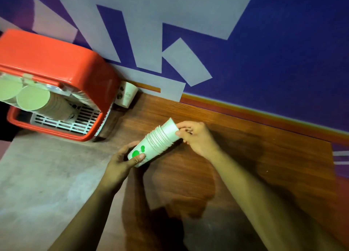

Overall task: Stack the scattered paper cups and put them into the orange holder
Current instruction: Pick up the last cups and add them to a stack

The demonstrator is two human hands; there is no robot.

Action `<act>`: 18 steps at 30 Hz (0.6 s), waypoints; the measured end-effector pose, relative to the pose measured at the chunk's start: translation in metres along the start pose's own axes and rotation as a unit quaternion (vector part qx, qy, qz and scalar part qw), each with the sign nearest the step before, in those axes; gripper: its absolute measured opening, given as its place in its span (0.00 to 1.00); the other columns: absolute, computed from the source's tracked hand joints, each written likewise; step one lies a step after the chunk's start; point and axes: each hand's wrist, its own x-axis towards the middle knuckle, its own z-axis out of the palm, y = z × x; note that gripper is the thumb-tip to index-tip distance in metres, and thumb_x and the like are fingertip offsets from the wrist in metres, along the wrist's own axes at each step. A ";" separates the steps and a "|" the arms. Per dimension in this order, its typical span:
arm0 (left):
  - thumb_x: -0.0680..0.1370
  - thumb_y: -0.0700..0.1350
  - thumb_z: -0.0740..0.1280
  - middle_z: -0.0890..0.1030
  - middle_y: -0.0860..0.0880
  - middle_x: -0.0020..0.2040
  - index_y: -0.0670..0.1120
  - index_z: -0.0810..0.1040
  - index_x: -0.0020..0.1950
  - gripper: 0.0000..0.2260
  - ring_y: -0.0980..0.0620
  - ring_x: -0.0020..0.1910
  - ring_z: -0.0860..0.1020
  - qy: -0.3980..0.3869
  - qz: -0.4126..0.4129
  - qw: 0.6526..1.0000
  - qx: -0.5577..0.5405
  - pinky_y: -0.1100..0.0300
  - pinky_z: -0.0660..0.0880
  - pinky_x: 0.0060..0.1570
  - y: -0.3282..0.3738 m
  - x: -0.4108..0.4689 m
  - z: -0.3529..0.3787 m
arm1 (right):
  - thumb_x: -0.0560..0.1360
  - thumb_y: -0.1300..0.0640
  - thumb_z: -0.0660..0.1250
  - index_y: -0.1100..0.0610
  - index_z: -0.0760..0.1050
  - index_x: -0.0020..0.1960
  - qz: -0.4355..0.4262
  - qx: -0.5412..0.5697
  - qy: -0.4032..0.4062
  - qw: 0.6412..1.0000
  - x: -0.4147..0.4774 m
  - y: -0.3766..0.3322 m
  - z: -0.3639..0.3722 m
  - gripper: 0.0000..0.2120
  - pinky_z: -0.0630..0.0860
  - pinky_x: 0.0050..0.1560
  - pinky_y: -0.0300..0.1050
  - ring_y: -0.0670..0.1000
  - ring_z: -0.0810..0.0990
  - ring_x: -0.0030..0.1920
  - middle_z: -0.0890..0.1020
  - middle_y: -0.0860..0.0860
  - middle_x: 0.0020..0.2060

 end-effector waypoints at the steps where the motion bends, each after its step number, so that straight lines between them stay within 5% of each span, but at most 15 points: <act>1: 0.73 0.38 0.73 0.83 0.47 0.61 0.46 0.79 0.65 0.20 0.51 0.59 0.81 -0.009 0.004 1.000 -0.003 0.64 0.79 0.50 0.000 0.000 -0.003 | 0.76 0.66 0.67 0.62 0.81 0.56 -0.008 -0.015 -0.029 0.999 0.000 -0.006 0.008 0.10 0.72 0.31 0.32 0.40 0.74 0.30 0.84 0.53 0.41; 5: 0.71 0.43 0.77 0.83 0.46 0.60 0.46 0.80 0.64 0.22 0.49 0.59 0.81 0.027 0.017 0.998 -0.053 0.62 0.79 0.51 0.000 -0.002 -0.018 | 0.79 0.63 0.63 0.58 0.80 0.60 -0.012 -0.039 -0.092 0.995 0.012 -0.021 0.042 0.12 0.75 0.33 0.36 0.44 0.76 0.33 0.84 0.54 0.45; 7: 0.68 0.50 0.80 0.83 0.46 0.60 0.47 0.80 0.64 0.26 0.49 0.59 0.82 0.056 0.016 0.996 -0.074 0.61 0.80 0.52 0.000 -0.006 -0.027 | 0.79 0.61 0.63 0.58 0.80 0.58 0.007 -0.011 -0.069 0.998 0.026 -0.029 0.053 0.10 0.75 0.33 0.38 0.44 0.77 0.34 0.84 0.56 0.47; 10: 0.71 0.45 0.74 0.84 0.47 0.59 0.47 0.81 0.63 0.20 0.48 0.59 0.81 0.087 0.024 0.993 -0.074 0.60 0.80 0.52 0.000 -0.011 -0.043 | 0.78 0.55 0.66 0.60 0.79 0.57 0.083 0.013 0.019 0.996 0.066 -0.038 0.069 0.11 0.76 0.35 0.39 0.46 0.79 0.34 0.83 0.56 0.47; 14: 0.73 0.42 0.72 0.83 0.44 0.60 0.44 0.80 0.63 0.18 0.41 0.62 0.80 0.119 0.023 0.988 -0.096 0.53 0.79 0.58 -0.006 -0.018 -0.064 | 0.73 0.45 0.70 0.60 0.72 0.66 0.122 -0.012 0.062 0.991 0.121 -0.050 0.102 0.27 0.79 0.57 0.53 0.55 0.80 0.55 0.80 0.57 0.57; 18: 0.63 0.57 0.81 0.83 0.44 0.60 0.46 0.81 0.63 0.31 0.45 0.60 0.81 0.133 0.021 0.985 -0.110 0.56 0.79 0.57 -0.006 -0.029 -0.082 | 0.77 0.48 0.66 0.53 0.63 0.75 0.028 -0.155 0.046 0.986 0.151 -0.065 0.127 0.28 0.70 0.67 0.54 0.58 0.70 0.69 0.71 0.58 0.69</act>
